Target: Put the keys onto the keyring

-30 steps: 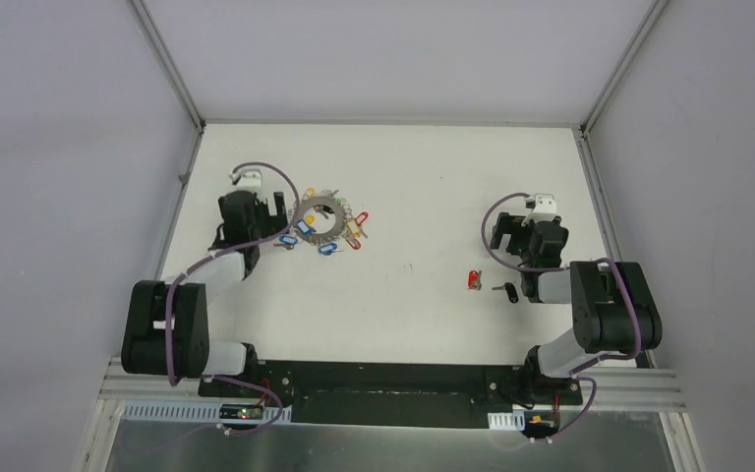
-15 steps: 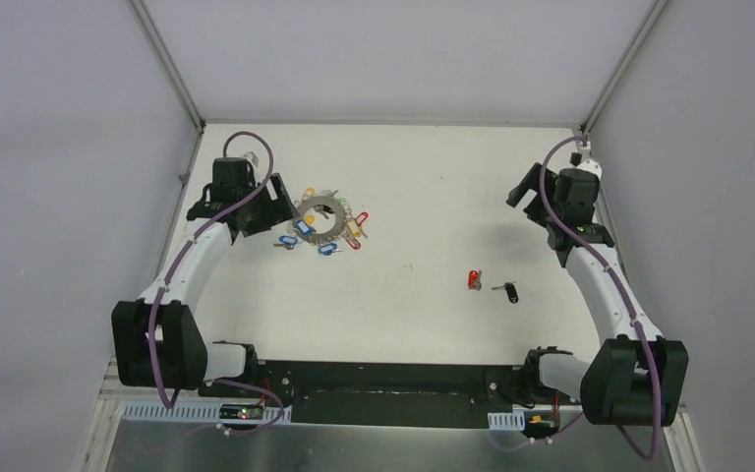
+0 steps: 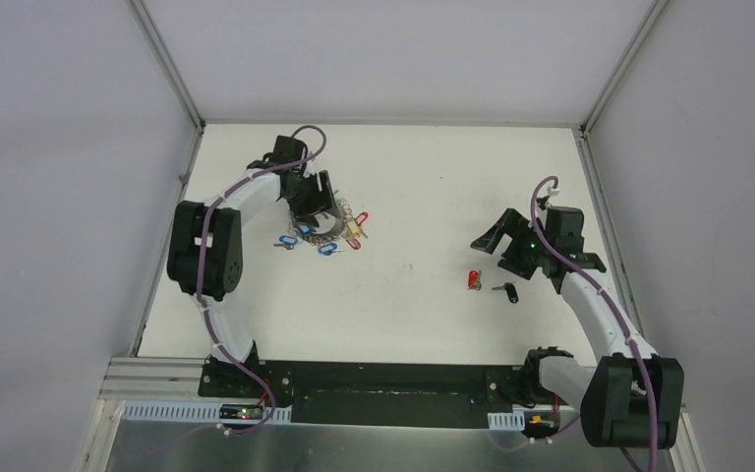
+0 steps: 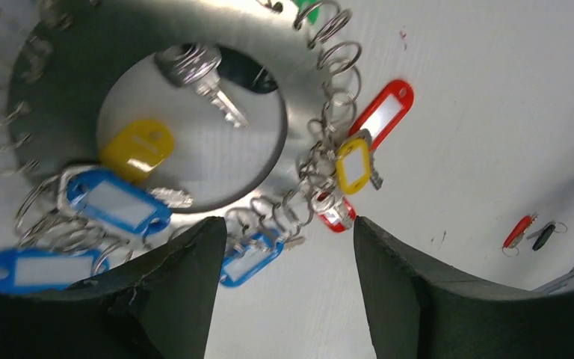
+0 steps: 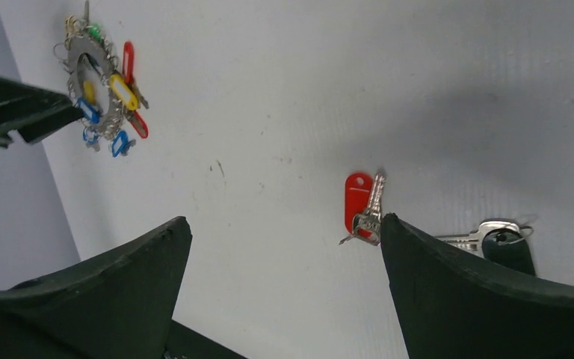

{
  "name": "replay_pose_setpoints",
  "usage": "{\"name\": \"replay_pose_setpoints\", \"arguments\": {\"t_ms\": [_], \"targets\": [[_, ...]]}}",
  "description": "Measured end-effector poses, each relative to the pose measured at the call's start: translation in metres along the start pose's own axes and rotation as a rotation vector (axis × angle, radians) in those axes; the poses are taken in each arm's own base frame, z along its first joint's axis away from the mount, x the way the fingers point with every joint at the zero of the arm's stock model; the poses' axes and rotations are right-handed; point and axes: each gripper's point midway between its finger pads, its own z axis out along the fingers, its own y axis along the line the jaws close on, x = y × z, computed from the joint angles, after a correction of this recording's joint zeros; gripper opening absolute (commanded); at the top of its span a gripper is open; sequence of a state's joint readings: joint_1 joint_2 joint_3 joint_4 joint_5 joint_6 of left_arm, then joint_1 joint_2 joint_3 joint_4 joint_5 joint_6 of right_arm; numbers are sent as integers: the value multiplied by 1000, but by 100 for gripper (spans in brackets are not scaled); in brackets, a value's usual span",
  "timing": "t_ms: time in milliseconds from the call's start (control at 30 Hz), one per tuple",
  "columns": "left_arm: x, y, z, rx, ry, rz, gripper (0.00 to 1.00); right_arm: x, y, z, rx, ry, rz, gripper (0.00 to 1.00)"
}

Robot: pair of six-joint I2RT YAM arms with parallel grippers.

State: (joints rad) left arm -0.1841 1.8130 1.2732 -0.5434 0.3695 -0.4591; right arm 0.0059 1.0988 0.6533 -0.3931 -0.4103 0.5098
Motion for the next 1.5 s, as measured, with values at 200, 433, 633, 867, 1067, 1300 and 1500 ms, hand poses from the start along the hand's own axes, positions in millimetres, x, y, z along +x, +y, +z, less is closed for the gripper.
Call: {"name": "replay_pose_setpoints", "arguments": {"t_ms": [200,433,633,867,1067,1300,1500], "targets": [[-4,-20,41,4,56,56,65,12,20,-13,-116,23,-21,100],[-5,-24,59,-13,63,118,66,22,27,-18,-161,66,-34,100],[13,-35,61,1,85,155,66,27,28,-22,-171,83,-39,100],[78,-65,53,43,160,212,66,34,31,-25,-194,118,-34,100],[165,-101,38,111,266,231,67,39,35,-28,-218,143,-40,100],[221,-113,15,132,352,215,67,46,41,-29,-269,193,-39,100],[200,-135,-17,218,267,192,67,51,44,-21,-310,254,-13,100]]}}
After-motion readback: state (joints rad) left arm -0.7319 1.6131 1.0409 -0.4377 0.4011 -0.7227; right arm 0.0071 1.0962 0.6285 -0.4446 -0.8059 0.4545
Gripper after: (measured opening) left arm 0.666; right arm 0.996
